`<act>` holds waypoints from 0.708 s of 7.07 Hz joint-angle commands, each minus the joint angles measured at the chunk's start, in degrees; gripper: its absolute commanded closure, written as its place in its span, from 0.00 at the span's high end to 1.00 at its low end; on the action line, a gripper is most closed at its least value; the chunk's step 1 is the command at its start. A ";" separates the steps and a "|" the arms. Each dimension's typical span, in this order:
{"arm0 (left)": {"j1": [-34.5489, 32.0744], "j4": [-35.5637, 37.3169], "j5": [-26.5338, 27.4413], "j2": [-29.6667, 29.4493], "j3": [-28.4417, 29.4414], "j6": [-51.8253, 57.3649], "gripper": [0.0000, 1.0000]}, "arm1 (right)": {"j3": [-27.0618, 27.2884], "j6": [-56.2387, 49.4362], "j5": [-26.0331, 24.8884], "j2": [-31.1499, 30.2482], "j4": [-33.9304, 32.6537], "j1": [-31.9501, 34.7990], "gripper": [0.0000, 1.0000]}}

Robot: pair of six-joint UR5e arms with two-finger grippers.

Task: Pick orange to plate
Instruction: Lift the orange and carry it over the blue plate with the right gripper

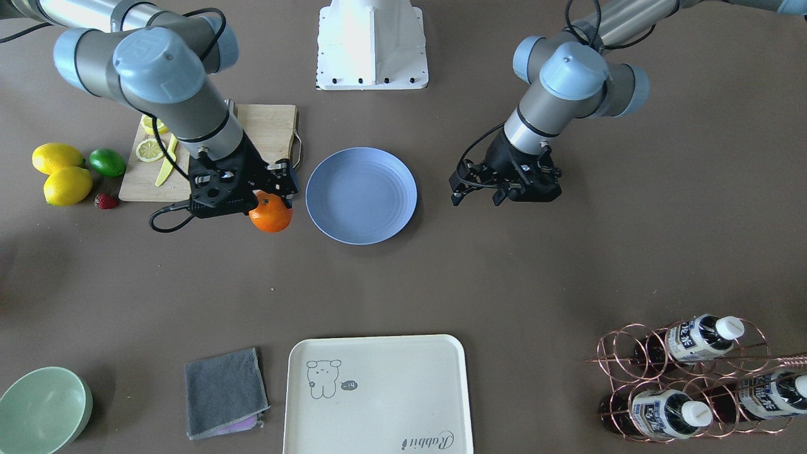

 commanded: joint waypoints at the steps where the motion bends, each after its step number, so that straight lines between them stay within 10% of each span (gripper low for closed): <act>1: -8.34 0.05 -4.11 4.82 1.63 13.88 0.96 | -0.71 10.77 -8.92 4.69 -0.54 -10.98 0.00; 5: -9.42 -0.57 -4.65 5.10 3.75 15.60 0.96 | -10.91 11.60 -12.82 10.43 0.16 -14.27 0.00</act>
